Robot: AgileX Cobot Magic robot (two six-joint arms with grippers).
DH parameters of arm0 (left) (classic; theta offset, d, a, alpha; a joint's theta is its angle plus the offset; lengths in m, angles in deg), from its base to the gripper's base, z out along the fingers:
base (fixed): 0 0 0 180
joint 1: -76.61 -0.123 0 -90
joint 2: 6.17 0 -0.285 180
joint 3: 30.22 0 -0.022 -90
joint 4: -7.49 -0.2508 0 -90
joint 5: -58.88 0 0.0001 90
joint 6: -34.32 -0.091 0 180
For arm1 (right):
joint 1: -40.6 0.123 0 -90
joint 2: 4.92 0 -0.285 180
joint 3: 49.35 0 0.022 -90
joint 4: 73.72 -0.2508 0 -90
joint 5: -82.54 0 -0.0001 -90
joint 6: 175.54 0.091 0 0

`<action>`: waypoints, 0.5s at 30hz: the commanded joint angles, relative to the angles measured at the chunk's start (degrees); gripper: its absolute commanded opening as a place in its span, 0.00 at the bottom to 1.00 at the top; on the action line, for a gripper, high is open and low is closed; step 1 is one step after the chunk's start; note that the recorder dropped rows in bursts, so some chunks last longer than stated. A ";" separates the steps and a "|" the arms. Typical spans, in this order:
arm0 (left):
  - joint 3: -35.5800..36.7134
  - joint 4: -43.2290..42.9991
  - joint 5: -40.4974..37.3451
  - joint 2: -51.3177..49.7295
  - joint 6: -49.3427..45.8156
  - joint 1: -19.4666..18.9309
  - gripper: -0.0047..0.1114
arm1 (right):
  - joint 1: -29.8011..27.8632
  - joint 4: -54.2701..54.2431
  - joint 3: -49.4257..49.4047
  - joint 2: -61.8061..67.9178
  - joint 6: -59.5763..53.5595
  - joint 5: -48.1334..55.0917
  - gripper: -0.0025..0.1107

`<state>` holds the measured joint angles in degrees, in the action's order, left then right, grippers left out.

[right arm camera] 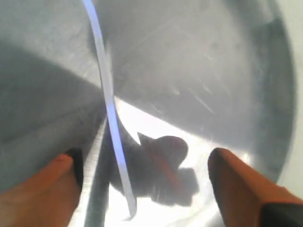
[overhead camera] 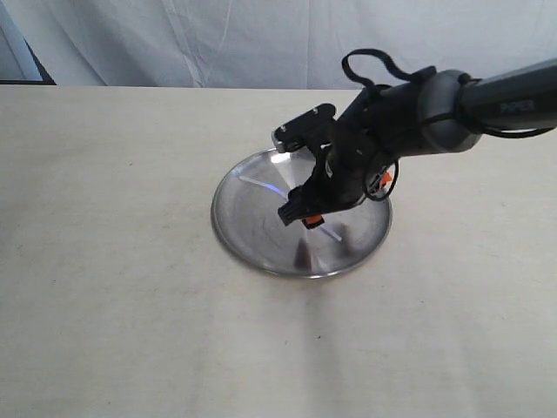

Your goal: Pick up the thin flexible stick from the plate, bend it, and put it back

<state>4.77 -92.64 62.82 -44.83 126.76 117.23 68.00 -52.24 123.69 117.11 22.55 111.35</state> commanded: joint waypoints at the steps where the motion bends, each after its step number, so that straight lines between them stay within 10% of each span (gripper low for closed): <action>1: 0.09 0.18 -0.50 0.40 -0.07 0.04 0.04 | -0.12 1.21 -0.15 -6.20 0.13 -0.50 0.65; 7: 0.09 0.18 -0.50 0.40 -0.07 0.04 0.04 | -0.12 0.99 -0.15 -14.46 0.13 1.48 0.61; 15: 0.09 0.18 -0.24 0.40 0.05 0.04 0.04 | -0.12 1.12 -0.15 -24.12 -1.05 12.23 0.02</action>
<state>4.77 -92.64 62.82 -44.83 126.76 117.23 68.00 -51.86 123.69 95.85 22.25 120.07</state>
